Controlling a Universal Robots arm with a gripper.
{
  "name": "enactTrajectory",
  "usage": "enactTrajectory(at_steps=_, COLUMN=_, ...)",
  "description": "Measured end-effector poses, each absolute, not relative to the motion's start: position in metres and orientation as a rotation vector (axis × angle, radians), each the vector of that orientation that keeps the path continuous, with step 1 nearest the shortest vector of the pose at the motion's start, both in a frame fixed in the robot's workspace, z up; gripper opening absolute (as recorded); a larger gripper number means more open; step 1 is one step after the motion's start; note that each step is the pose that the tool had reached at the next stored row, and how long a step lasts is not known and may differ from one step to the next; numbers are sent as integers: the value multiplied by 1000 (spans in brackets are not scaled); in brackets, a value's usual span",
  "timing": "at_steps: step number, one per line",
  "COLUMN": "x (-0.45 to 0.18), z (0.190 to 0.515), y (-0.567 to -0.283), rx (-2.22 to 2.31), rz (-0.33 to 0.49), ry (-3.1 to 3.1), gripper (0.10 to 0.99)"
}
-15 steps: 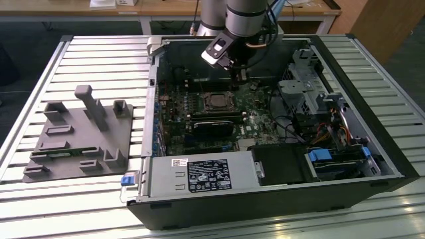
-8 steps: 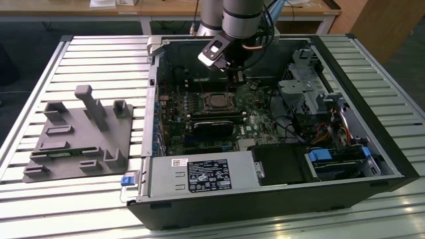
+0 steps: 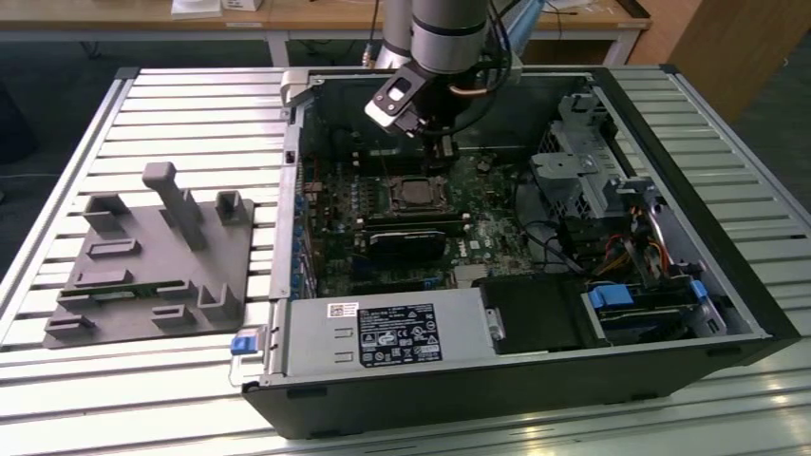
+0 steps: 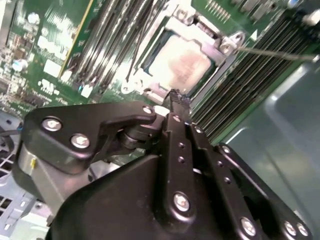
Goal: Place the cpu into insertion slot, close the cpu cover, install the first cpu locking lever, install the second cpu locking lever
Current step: 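Close the cpu cover, then install the first cpu locking lever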
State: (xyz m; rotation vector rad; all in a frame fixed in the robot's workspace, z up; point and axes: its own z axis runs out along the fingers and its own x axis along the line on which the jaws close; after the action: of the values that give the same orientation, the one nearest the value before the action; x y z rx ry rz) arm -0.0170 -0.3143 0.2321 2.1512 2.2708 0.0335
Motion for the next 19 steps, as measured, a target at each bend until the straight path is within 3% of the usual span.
enactTrajectory(at_steps=19, x=-34, z=230, y=-314, rx=2151, rz=33, ry=2271, gripper=114)
